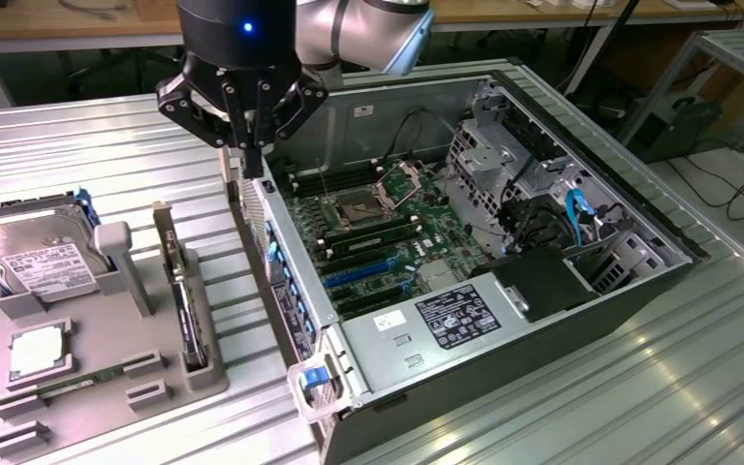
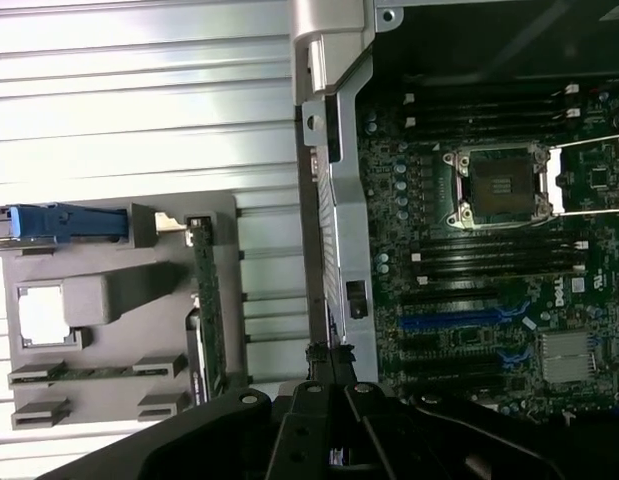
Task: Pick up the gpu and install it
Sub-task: 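Reach for the gpu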
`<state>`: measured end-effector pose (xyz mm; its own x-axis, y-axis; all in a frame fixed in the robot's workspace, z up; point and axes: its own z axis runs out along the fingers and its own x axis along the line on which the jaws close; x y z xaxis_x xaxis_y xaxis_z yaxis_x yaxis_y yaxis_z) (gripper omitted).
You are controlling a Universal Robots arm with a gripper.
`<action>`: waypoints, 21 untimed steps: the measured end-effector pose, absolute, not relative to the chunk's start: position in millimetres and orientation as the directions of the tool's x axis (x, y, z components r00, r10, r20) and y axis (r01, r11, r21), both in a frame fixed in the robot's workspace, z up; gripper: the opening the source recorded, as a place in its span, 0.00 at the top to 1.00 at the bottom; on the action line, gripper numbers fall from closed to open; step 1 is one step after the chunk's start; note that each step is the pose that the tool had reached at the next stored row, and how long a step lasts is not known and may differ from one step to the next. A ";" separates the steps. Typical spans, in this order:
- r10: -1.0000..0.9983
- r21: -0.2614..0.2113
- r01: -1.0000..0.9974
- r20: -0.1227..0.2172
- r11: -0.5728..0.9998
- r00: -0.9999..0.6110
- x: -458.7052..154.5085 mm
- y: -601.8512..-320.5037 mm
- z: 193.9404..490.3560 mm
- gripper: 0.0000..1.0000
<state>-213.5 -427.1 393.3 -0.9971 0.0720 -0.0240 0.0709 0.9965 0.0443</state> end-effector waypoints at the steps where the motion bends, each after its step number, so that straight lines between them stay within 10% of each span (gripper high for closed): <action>1: 0.072 0.044 0.071 -0.024 0.996 -0.997 -213.9 -427.4 393.3 0.89; 21: 0.071 0.044 0.069 -0.024 0.997 -0.997 -228.9 -435.3 393.3 0.89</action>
